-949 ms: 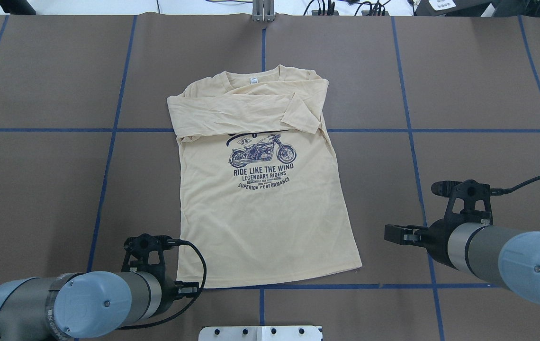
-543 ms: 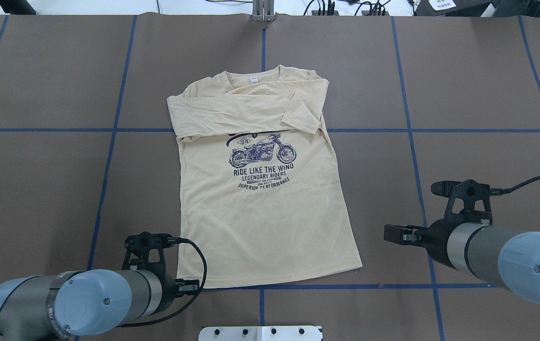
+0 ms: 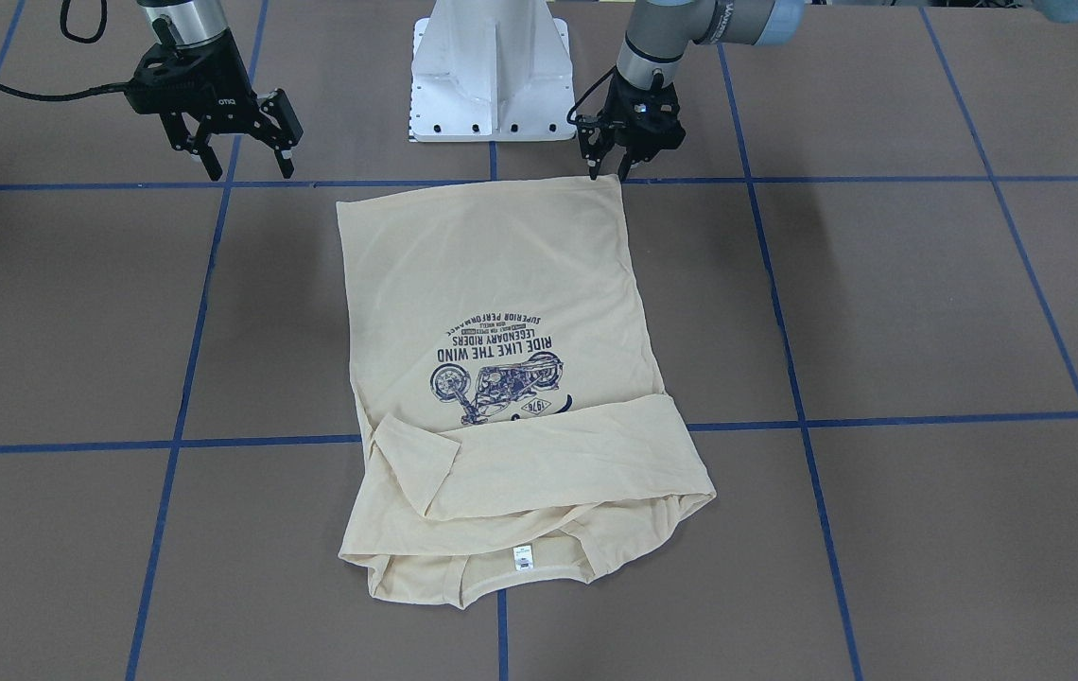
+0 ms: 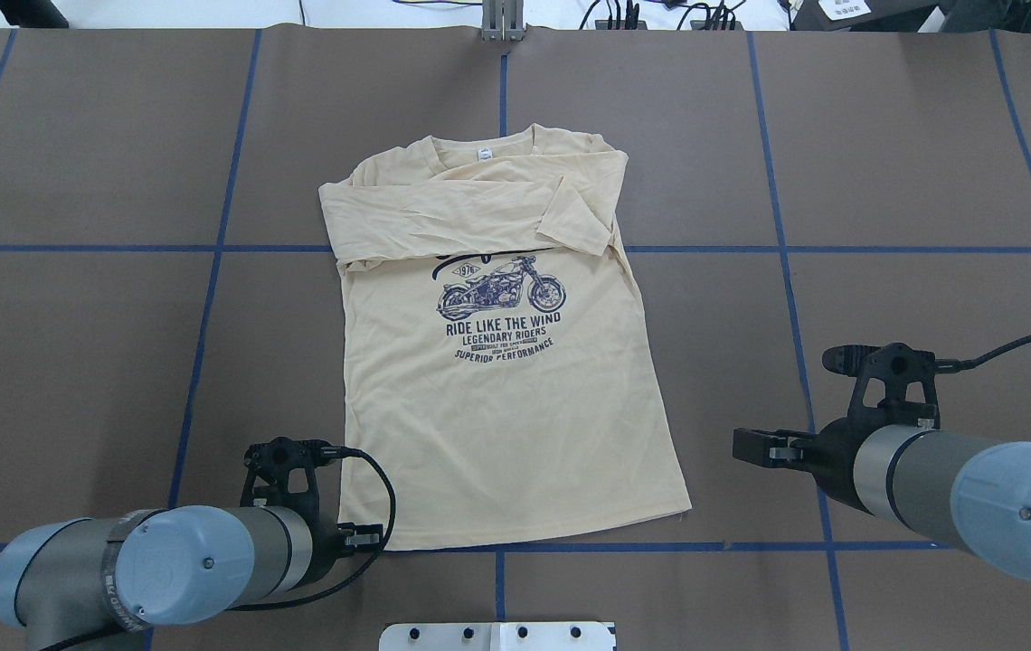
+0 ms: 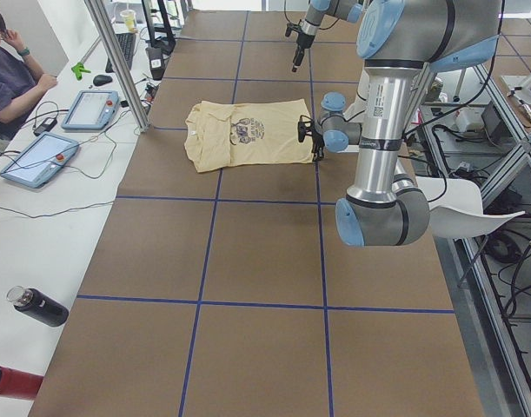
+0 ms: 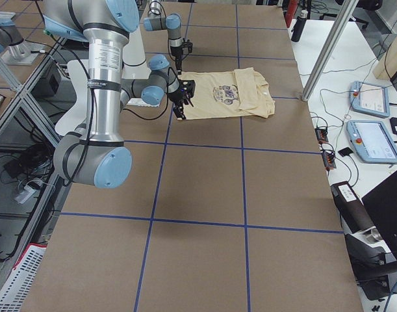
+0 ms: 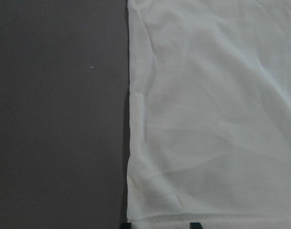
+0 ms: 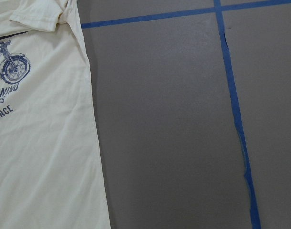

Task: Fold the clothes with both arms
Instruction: 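Grasp the two hem corners with the left and right grippers, then lift the hem with both grippers and fold it toward the collar, then release the hem with both grippers and raise them away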

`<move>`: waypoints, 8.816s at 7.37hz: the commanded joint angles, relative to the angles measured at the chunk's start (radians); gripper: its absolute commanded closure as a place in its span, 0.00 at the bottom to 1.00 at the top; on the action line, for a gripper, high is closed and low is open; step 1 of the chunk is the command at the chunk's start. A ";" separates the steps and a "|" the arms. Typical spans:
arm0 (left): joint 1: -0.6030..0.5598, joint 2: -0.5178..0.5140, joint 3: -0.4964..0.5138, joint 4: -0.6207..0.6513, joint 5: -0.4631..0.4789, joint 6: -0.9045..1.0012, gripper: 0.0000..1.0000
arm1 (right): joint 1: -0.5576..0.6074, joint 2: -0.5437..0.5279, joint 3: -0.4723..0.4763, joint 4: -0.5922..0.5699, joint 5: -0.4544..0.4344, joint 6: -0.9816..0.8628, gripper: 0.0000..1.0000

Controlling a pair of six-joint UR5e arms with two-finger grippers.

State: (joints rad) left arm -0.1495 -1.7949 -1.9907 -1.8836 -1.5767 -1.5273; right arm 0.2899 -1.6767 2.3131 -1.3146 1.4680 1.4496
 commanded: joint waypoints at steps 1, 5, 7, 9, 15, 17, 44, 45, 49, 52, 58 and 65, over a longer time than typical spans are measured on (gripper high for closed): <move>-0.001 0.003 0.001 -0.003 0.000 -0.001 0.49 | 0.000 0.000 0.000 0.000 0.000 -0.002 0.00; -0.001 0.008 0.001 -0.003 -0.005 0.002 0.49 | 0.000 0.000 -0.001 0.000 -0.002 -0.002 0.00; 0.001 0.008 0.003 -0.003 -0.008 0.002 0.49 | -0.002 -0.001 -0.001 0.000 -0.002 -0.002 0.00; 0.001 0.008 0.003 -0.003 -0.008 -0.002 0.69 | -0.003 -0.001 -0.001 0.000 -0.002 -0.002 0.00; 0.002 -0.001 -0.020 0.009 -0.008 0.004 1.00 | -0.162 0.078 -0.119 0.002 -0.217 0.092 0.19; 0.001 -0.001 -0.033 0.011 -0.008 0.001 1.00 | -0.204 0.168 -0.193 0.002 -0.250 0.129 0.35; -0.074 -0.030 -0.530 0.483 -0.209 0.071 1.00 | -0.054 0.159 0.296 -0.278 0.130 0.050 1.00; -0.143 -0.082 -0.432 0.482 -0.204 0.146 1.00 | 0.019 0.305 0.117 -0.278 0.129 0.013 1.00; -0.395 -0.227 -0.119 0.460 -0.149 0.309 1.00 | 0.280 0.529 -0.218 -0.264 0.129 -0.138 1.00; -0.439 -0.308 0.046 0.405 -0.105 0.309 1.00 | 0.324 0.644 -0.383 -0.264 0.127 -0.140 1.00; -0.444 -0.299 0.374 0.072 -0.055 0.363 1.00 | 0.330 0.739 -0.779 0.009 0.123 -0.239 1.00; -0.470 -0.252 0.293 0.040 -0.066 0.520 1.00 | 0.397 0.727 -0.788 0.014 0.221 -0.307 1.00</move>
State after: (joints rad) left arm -0.6113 -2.0650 -1.6705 -1.8438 -1.6410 -1.0464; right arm 0.6912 -0.9479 1.5269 -1.3009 1.6875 1.1427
